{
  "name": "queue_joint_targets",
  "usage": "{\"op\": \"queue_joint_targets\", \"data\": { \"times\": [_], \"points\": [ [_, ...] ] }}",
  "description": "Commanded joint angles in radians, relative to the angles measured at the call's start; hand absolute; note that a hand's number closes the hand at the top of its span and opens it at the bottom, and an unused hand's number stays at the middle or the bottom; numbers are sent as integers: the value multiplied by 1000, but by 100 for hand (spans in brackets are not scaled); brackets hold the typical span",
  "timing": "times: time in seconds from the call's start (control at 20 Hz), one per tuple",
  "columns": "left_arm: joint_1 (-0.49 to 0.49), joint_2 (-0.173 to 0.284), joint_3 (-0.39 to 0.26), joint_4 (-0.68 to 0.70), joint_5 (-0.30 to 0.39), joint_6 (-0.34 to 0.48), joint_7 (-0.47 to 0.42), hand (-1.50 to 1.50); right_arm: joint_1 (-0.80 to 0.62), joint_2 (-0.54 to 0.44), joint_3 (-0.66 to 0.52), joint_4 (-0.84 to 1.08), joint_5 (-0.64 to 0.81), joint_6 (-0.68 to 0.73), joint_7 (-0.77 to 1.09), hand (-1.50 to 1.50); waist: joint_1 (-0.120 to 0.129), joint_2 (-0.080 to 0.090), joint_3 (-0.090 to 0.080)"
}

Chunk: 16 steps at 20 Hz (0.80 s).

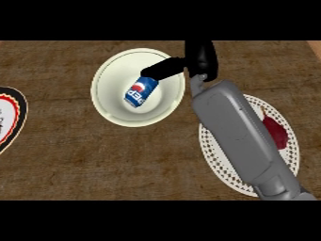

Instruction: Pick the can from the placemat and place it in the bowl

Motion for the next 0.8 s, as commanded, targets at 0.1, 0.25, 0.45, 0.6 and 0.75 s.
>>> {"op": "queue_joint_targets", "data": {
  "times": [0.1, 0.25, 0.45, 0.6, 0.75],
  "points": [
    [-280, -35, -80, -114, 138, -8, -125, 0, 39, -45, -101, 12, -46, -66, -83, -150, -55, -10, 8],
    [-286, -35, -67, -105, 142, -15, -124, 0, 60, -55, -121, 5, -78, -49, -107, -150, -69, -20, 7],
    [-277, -36, -43, -90, 135, -20, -133, 0, 110, -99, -160, -1, -121, -18, -160, -150, -88, -25, 7],
    [-274, -35, -30, -88, 132, -31, -132, 0, 135, -119, -171, -1, -147, 17, -191, -150, -95, -29, 7],
    [-270, -36, -3, -88, 140, -38, -136, 0, 194, -136, -187, -8, -193, 65, -248, -150, -109, -29, 11]
  ]
}}
